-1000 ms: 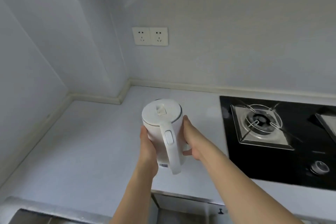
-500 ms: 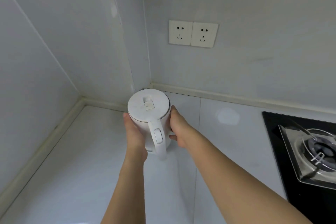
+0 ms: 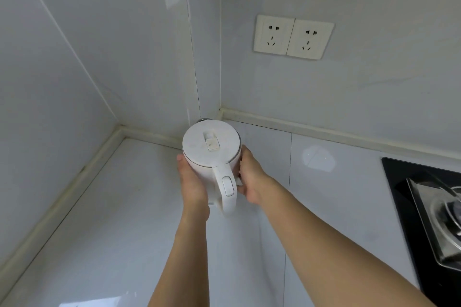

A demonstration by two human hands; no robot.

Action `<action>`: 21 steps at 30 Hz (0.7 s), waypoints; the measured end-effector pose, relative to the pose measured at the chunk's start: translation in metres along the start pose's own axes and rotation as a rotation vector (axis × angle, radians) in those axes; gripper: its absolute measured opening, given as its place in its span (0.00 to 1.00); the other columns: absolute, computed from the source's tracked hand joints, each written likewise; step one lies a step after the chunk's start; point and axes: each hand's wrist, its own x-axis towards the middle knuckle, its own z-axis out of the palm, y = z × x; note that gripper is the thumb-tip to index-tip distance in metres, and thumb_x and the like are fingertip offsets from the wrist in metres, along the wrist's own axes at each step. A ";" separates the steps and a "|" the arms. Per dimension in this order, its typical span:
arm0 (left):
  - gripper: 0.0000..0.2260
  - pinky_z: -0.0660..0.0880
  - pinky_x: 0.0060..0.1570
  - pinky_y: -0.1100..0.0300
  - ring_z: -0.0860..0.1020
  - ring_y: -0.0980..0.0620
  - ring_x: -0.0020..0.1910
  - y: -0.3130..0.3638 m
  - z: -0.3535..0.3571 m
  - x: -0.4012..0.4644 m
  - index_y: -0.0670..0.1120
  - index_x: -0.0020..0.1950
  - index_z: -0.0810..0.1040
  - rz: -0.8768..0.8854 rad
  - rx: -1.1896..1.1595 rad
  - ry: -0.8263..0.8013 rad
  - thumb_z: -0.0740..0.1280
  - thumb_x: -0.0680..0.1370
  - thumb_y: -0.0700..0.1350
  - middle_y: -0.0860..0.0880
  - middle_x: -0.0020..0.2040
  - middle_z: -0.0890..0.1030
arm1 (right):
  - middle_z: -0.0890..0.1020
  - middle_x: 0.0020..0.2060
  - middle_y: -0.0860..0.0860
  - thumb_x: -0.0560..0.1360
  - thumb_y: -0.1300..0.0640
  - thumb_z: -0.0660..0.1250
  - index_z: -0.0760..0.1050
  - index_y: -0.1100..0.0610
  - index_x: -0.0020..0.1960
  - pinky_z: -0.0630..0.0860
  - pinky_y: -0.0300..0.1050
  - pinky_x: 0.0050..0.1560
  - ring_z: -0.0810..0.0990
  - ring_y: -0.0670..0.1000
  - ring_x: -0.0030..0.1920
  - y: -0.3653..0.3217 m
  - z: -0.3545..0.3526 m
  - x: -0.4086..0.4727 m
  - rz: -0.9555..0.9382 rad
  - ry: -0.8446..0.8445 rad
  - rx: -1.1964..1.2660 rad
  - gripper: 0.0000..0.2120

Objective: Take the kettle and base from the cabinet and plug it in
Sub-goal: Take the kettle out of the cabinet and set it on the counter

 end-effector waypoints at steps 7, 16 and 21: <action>0.18 0.65 0.61 0.54 0.70 0.49 0.60 0.021 -0.003 -0.047 0.52 0.68 0.70 0.126 -0.048 0.277 0.57 0.78 0.52 0.53 0.62 0.74 | 0.59 0.76 0.47 0.81 0.41 0.48 0.56 0.50 0.77 0.54 0.48 0.74 0.60 0.50 0.75 0.006 -0.052 -0.056 -0.009 0.115 0.036 0.27; 0.25 0.62 0.69 0.54 0.65 0.49 0.71 -0.018 0.094 -0.180 0.47 0.74 0.62 0.643 0.340 0.068 0.54 0.79 0.53 0.48 0.72 0.68 | 0.58 0.77 0.48 0.80 0.40 0.50 0.54 0.52 0.77 0.53 0.51 0.76 0.58 0.51 0.76 0.037 -0.177 -0.152 -0.131 0.219 0.151 0.29; 0.22 0.60 0.71 0.51 0.62 0.52 0.73 -0.094 0.138 -0.274 0.50 0.75 0.62 0.679 0.478 -0.190 0.53 0.81 0.53 0.52 0.74 0.65 | 0.60 0.76 0.49 0.81 0.42 0.51 0.56 0.52 0.77 0.54 0.50 0.74 0.58 0.51 0.75 0.078 -0.272 -0.220 -0.199 0.281 0.236 0.28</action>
